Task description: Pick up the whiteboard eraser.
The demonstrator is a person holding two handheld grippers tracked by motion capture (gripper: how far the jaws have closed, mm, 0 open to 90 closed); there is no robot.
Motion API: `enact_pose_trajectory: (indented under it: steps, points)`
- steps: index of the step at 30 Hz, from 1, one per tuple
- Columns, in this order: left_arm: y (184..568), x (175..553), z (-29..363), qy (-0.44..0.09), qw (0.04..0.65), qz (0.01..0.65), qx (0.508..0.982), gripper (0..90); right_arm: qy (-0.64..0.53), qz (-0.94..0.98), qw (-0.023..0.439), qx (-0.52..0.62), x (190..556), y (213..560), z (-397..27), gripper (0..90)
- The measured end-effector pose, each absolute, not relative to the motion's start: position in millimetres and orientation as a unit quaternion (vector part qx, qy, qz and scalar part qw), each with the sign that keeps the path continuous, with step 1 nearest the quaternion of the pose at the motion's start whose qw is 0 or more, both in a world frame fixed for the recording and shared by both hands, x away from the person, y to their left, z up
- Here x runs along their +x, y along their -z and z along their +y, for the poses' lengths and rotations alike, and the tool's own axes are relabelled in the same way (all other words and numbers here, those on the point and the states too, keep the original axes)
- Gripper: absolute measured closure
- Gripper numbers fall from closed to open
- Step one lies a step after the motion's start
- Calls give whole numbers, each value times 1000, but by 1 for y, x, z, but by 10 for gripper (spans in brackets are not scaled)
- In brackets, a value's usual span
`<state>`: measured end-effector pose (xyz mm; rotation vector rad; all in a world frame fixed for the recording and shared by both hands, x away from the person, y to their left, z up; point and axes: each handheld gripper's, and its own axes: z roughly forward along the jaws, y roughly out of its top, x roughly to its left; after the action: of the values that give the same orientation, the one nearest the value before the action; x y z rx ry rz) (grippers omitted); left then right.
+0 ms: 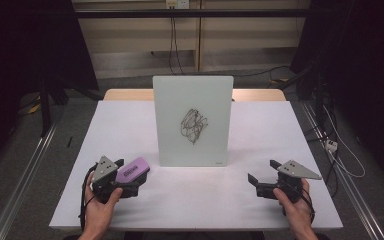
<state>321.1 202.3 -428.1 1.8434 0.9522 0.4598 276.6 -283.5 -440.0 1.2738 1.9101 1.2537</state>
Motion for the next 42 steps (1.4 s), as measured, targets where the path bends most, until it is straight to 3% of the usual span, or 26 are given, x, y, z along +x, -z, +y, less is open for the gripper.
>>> enact_pose_trajectory:
  steps: [13, 26, 42]
  points:
    - [429, 325, 201, -161, 461, 370, 791, 78, -467, 708, 233, 476, 282, 442, -287, 53]
    - [419, 333, 202, -131, 452, 347, 811, 75, -461, 714, 235, 471, 283, 441, -287, 53]
    - [401, 336, 189, -158, 391, 295, 857, 70, -459, 720, 232, 466, 283, 442, -284, 47]
